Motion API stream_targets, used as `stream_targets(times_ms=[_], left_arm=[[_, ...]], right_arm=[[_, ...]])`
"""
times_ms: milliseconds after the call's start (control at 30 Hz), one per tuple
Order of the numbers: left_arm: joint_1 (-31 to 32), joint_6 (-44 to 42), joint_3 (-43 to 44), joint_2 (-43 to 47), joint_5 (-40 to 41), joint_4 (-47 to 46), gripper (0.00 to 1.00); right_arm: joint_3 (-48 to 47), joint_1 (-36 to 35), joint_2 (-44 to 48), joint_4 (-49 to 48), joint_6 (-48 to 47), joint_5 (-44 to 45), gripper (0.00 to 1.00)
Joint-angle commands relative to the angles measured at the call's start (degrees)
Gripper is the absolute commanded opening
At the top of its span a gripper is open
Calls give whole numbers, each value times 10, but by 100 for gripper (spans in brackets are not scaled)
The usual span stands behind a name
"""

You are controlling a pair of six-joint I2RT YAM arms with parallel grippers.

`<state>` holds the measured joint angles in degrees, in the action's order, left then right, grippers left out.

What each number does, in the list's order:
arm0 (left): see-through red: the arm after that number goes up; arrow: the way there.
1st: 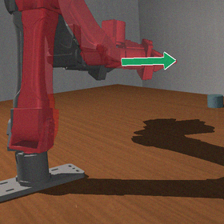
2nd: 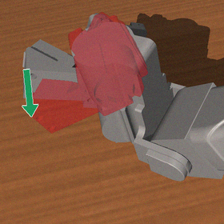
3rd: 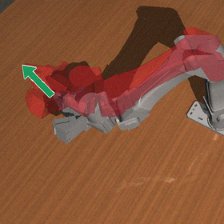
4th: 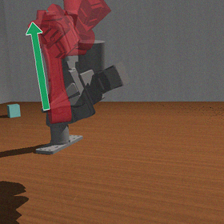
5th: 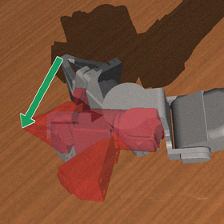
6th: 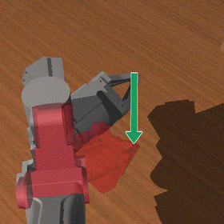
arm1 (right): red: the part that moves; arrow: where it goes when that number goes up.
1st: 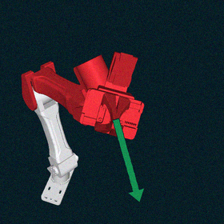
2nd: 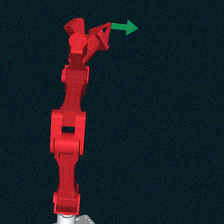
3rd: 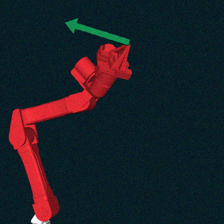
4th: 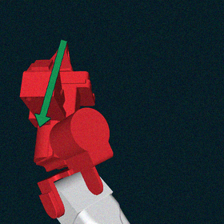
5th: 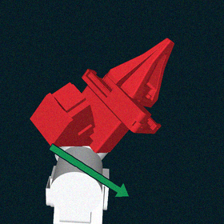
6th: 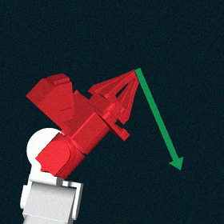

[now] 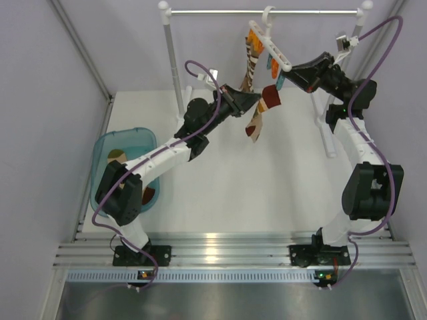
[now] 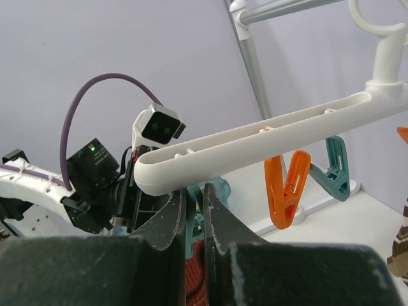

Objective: Clip the socks to the hanger
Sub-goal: Clamp the sock onto the hanger.

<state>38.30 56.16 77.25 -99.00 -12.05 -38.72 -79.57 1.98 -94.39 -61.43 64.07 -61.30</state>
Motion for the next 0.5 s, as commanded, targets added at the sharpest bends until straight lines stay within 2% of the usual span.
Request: stream_targets(times_ms=[0,467], left_arm=[[-3,14,18,14,-8,-35,0],[-12,11,11,28,-6,-35,0]], right_arm=[[-23,-8,-8,7,-11,19,0],[-36,-5,-13,22,-10,30,0]])
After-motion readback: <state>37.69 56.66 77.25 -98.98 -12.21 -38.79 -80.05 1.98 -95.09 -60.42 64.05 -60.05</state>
